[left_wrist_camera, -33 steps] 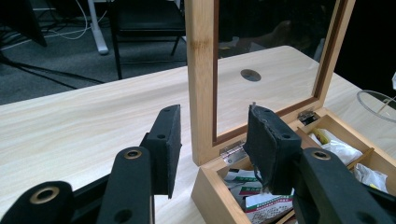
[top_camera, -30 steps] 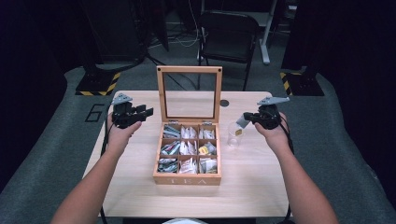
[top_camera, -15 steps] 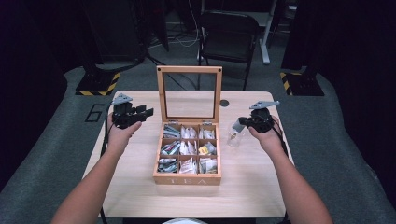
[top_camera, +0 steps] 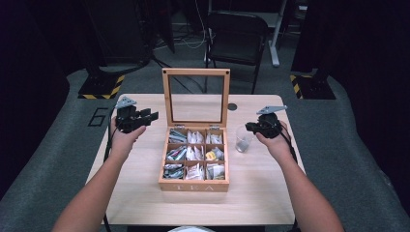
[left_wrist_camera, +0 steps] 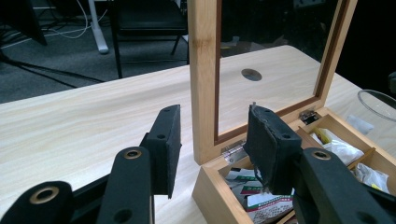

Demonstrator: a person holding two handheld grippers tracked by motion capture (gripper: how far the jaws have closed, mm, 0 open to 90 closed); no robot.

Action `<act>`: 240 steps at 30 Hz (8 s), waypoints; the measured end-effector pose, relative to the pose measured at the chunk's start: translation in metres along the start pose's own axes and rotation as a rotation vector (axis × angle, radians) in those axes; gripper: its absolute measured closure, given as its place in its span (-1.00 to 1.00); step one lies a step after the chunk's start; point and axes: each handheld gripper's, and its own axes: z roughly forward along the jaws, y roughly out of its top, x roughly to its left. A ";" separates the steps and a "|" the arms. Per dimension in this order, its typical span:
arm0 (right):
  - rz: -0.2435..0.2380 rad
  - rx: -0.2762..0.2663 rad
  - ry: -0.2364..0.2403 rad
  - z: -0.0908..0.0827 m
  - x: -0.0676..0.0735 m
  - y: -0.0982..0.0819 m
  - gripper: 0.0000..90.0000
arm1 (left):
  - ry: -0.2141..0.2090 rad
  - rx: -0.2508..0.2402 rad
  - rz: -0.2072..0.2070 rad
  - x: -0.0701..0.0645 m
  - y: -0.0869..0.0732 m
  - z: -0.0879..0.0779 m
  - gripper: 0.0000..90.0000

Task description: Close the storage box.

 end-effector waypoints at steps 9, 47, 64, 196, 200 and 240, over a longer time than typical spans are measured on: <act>-0.011 -0.029 0.000 -0.003 0.006 0.015 0.54 | 0.001 -0.002 -0.009 0.002 0.000 -0.001 0.21; -0.030 -0.100 0.031 0.028 0.013 0.076 0.16 | -0.001 0.004 -0.007 0.003 0.001 0.002 0.21; -0.018 -0.102 0.067 0.046 0.008 0.080 0.16 | 0.028 -0.004 -0.001 0.002 0.002 -0.017 0.21; -0.104 -0.192 0.178 -0.054 0.096 0.022 0.22 | -0.135 -0.019 0.110 -0.071 -0.023 -0.063 0.25; -0.107 -0.200 0.172 -0.054 0.101 0.013 0.21 | -0.131 -0.017 0.119 -0.075 -0.031 -0.065 0.24; -0.147 -0.201 0.169 -0.057 0.138 -0.063 0.14 | -0.149 0.010 0.157 -0.087 -0.108 -0.073 0.24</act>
